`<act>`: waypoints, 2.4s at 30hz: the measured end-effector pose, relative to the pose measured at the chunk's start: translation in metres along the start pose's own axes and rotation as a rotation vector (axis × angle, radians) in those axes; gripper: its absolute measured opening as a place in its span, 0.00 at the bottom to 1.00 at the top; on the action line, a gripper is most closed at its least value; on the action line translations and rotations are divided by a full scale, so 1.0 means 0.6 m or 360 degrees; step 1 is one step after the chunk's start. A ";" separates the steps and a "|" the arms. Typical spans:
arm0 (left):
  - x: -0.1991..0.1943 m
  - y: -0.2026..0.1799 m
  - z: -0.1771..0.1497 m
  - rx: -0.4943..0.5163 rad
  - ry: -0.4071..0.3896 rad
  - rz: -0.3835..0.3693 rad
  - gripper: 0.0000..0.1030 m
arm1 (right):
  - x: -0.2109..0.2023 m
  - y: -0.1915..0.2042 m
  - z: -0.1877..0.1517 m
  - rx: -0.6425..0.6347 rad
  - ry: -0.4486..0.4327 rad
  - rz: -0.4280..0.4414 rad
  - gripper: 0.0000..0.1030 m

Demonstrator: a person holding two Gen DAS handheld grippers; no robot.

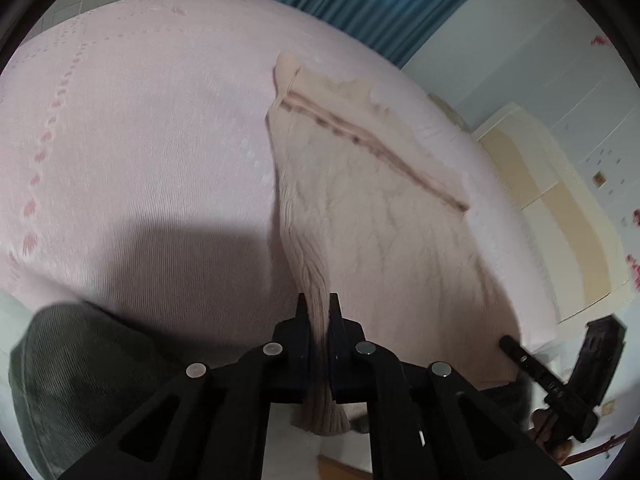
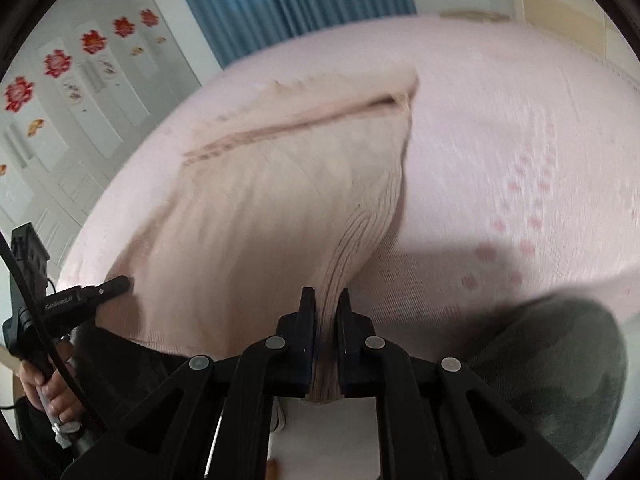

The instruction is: Fold small clothes

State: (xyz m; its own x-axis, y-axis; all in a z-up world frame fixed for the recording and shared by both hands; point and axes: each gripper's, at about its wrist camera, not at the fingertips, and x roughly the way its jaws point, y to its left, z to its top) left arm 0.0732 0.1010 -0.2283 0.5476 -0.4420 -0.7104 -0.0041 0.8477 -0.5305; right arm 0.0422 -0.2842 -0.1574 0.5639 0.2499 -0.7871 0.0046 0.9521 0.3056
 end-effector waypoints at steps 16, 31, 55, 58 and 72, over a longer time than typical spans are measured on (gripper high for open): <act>0.024 -0.056 0.275 -0.0268 -0.0318 -0.0168 0.07 | 0.008 -0.039 0.280 0.0413 -0.0320 0.0300 0.09; 0.244 -0.053 0.452 -0.0308 -0.0187 -0.0114 0.15 | 0.254 -0.086 0.474 0.0589 -0.0178 0.0251 0.14; 0.285 -0.102 0.420 0.0181 -0.0266 0.0307 0.49 | 0.319 -0.076 0.425 0.0198 -0.0020 -0.0292 0.37; 0.308 -0.102 0.418 0.0214 -0.0193 0.0449 0.32 | 0.336 -0.072 0.420 0.0162 0.0021 -0.0332 0.14; 0.294 -0.071 0.417 0.0108 -0.0171 0.0499 0.10 | 0.335 -0.069 0.421 0.0132 -0.0009 -0.0376 0.09</act>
State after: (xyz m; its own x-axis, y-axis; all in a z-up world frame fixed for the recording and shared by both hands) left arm 0.3794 0.0607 -0.2153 0.6138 -0.1261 -0.7793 -0.1326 0.9567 -0.2592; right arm 0.3639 -0.3180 -0.1929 0.5438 0.0211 -0.8390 0.2043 0.9663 0.1567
